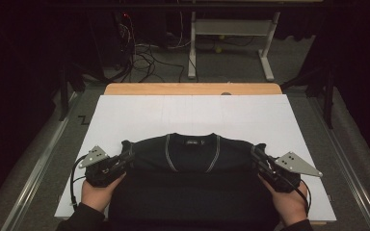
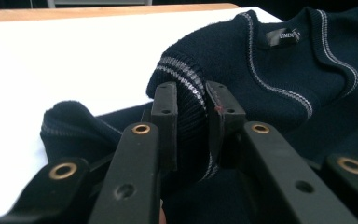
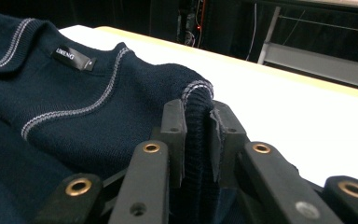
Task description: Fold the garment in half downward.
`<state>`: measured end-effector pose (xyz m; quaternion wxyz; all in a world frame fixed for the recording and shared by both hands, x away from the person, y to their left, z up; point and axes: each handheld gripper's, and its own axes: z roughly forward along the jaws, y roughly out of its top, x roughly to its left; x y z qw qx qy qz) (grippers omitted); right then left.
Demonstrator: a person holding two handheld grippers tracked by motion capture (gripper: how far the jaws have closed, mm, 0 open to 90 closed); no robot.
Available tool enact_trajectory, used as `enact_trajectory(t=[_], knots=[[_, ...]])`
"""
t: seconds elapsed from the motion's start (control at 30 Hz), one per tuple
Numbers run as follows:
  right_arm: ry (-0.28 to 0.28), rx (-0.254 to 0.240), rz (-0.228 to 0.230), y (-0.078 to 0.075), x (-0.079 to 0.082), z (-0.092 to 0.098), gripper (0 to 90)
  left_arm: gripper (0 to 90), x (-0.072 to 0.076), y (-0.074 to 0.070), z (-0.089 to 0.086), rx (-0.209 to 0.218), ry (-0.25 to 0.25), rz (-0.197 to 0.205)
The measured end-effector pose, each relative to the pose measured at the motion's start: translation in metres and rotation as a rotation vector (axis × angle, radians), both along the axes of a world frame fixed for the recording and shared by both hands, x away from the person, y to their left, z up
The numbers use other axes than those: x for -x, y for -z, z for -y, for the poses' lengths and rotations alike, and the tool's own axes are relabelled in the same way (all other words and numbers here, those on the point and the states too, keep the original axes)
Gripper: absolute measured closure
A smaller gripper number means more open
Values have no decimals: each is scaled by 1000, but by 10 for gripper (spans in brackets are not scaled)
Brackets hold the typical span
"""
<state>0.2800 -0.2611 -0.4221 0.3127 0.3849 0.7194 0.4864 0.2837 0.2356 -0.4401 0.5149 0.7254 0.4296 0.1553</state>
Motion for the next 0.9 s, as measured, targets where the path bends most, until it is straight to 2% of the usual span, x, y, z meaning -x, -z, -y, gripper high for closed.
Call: enact_trajectory(t=[0.27, 0.5, 0.77, 0.9], knots=[[-17, 21, -13, 8, 16, 0, 782, 719, 15, 2, -1, -7, 23, 3], [-25, -4, -23, 7, 34, 8, 781, 719, 38, -4, 2, -9, 57, 37], [-35, -6, -38, 10, 51, 11, 781, 718, 52, 6, -1, -19, 67, -8], [-37, 6, -56, 13, 58, 10, 780, 717, 58, 7, -2, -30, 70, -9]])
